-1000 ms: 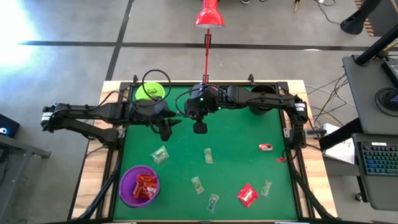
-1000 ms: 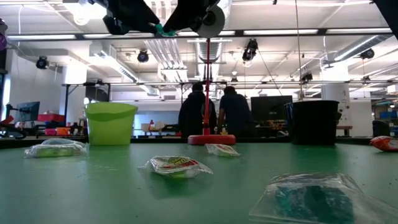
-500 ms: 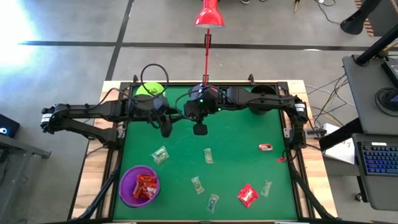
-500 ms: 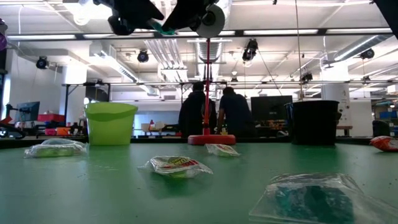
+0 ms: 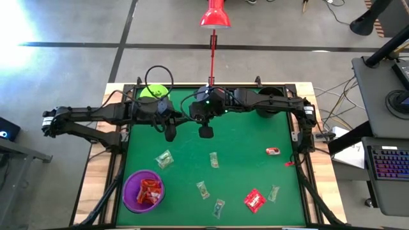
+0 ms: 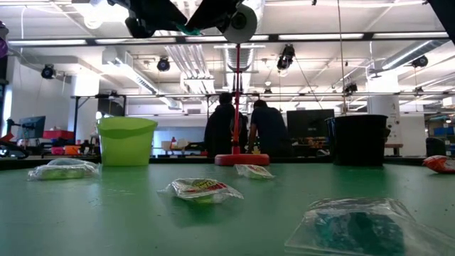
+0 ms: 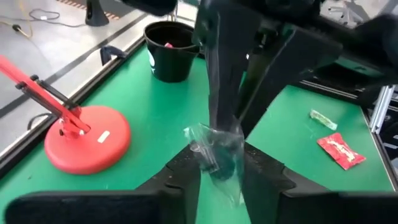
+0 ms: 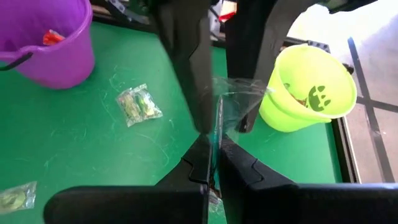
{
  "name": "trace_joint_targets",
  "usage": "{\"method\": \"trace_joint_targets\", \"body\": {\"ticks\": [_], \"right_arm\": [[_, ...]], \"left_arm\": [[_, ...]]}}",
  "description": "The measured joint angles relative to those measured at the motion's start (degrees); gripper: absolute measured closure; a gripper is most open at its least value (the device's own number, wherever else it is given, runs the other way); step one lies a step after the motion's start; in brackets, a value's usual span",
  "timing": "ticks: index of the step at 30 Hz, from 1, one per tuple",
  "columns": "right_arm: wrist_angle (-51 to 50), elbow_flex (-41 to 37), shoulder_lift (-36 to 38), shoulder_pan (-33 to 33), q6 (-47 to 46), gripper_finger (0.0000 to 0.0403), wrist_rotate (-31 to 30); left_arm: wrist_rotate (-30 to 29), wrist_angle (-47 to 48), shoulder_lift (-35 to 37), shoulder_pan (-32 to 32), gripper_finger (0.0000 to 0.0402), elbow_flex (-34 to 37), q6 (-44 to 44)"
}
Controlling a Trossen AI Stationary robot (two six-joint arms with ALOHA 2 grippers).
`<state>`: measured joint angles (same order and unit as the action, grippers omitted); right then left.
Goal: Sort candy
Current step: Put the transparent candy into the green bucket
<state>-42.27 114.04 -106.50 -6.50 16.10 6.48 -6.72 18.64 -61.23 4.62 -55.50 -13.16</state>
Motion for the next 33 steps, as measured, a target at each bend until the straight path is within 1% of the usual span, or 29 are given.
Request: {"method": "trace_joint_targets", "body": {"ticks": [5,12,19,24,33], "right_arm": [[-0.99,-0.02,0.00,0.00,0.00,0.0394,0.04],[-1.43,-0.09,0.00,0.00,-0.19,0.0394,0.02],[-1.35,-0.11,0.00,0.00,-2.96,0.0376,0.05],[-1.42,-0.11,-0.02,-0.14,-4.93,0.0374,0.12],[-1.32,-0.15,-0.09,-0.17,-3.25,0.0374,-1.06]], "left_arm": [[0.01,0.35,-0.01,0.09,0.0361,-0.05,0.12],[-0.06,0.61,-0.87,0.09,0.0396,-0.09,0.20],[-0.24,0.91,-1.38,0.09,0.0399,-0.09,0.21],[-0.22,0.96,-1.33,0.10,0.0399,-0.09,0.21],[-0.23,1.08,-1.29,0.11,0.0400,-0.09,0.21]]}}
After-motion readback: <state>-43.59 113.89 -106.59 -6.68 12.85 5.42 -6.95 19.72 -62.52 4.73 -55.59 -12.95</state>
